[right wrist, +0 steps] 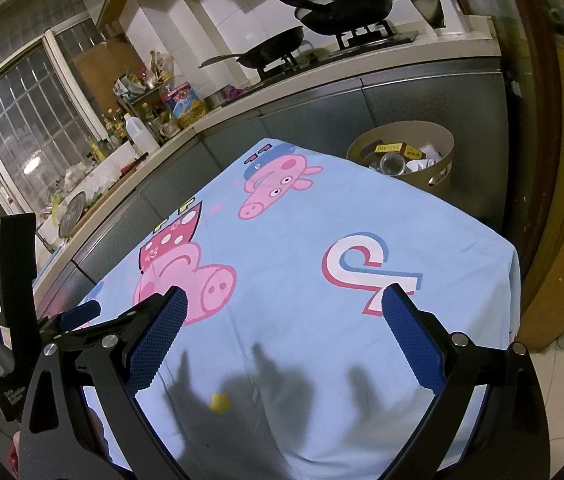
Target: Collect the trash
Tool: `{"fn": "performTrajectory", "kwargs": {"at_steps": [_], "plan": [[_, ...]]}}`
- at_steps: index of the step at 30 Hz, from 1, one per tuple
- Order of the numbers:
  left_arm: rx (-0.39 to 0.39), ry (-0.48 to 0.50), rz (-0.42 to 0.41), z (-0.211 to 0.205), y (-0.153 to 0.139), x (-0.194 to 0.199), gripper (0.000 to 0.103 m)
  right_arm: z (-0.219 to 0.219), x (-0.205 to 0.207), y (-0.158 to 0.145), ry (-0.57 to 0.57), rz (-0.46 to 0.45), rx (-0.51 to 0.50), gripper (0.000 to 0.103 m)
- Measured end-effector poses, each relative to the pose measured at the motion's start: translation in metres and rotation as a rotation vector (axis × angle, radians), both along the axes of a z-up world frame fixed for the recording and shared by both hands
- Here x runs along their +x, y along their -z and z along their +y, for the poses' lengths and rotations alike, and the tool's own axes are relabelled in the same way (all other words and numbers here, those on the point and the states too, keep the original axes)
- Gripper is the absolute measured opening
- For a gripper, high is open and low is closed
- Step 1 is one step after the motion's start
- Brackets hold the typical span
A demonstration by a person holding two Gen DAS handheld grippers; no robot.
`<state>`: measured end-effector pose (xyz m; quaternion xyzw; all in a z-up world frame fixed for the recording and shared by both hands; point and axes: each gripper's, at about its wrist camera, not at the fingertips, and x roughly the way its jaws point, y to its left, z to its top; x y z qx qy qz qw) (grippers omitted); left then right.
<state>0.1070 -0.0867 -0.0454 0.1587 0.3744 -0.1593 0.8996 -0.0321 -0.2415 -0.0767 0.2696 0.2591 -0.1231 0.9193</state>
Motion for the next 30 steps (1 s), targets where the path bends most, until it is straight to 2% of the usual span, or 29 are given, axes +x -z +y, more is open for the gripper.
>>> {"fn": "performTrajectory", "kwargs": {"at_steps": [17, 30], "plan": [[0.004, -0.001, -0.015, 0.002, -0.004, -0.004, 0.099, 0.004, -0.004, -0.001, 0.011, -0.009, -0.005, 0.097], [-0.003, 0.021, -0.064, 0.001, -0.011, -0.013, 0.099, 0.004, -0.004, -0.001, 0.013, -0.009, -0.006, 0.097]]}}
